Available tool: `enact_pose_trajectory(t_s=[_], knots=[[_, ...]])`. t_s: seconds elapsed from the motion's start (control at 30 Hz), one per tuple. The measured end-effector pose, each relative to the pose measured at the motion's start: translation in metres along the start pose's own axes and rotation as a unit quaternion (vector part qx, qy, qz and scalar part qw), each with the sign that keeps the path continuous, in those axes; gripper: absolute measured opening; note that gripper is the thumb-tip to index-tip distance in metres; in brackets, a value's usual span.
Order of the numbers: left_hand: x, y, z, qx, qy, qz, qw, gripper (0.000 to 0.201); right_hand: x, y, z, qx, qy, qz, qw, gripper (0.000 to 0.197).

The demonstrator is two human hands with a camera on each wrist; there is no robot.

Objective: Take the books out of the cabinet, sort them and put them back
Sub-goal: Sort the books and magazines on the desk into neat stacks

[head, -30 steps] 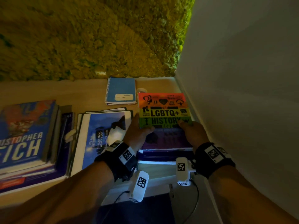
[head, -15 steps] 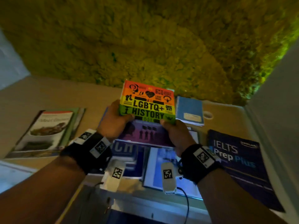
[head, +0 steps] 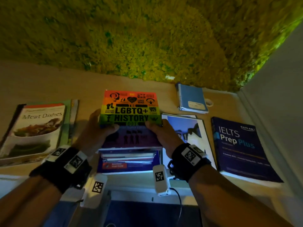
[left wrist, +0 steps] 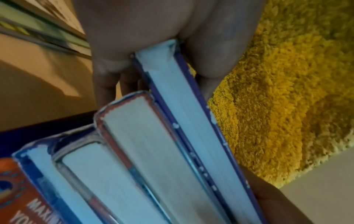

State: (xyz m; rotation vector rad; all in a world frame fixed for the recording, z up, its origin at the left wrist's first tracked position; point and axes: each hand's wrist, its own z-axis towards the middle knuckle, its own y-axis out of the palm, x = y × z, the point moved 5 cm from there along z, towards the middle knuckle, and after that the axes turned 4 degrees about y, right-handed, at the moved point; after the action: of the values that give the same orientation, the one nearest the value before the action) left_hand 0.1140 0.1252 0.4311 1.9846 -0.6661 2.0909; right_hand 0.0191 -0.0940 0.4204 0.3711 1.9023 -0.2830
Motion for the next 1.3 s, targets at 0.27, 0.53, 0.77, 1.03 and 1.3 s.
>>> enact_pose_trajectory(t_s=[0.27,0.53,0.77,1.03,1.3], knots=[[-0.005,0.007,-0.009,-0.059,-0.073,-0.138,0.986,0.061,0.004,-0.003,-0.002,-0.053,0.045,0.006,0.998,0.019],[-0.042,-0.005,-0.013,-0.004,-0.206,-0.225,0.952,0.068,0.041,-0.033,-0.004,-0.007,0.131,0.054,0.99,0.064],[-0.052,-0.01,-0.014,0.054,-0.231,-0.215,0.947,0.073,0.037,-0.017,0.01,-0.018,0.139,0.055,0.989,0.056],[-0.062,-0.017,-0.009,0.037,-0.286,-0.145,0.946,0.08,0.043,-0.019,0.022,-0.017,0.16,0.044,0.986,0.06],[-0.068,-0.04,-0.03,0.038,-0.266,-0.17,0.948,0.059,0.059,-0.001,0.019,-0.022,0.179,0.034,0.983,0.071]])
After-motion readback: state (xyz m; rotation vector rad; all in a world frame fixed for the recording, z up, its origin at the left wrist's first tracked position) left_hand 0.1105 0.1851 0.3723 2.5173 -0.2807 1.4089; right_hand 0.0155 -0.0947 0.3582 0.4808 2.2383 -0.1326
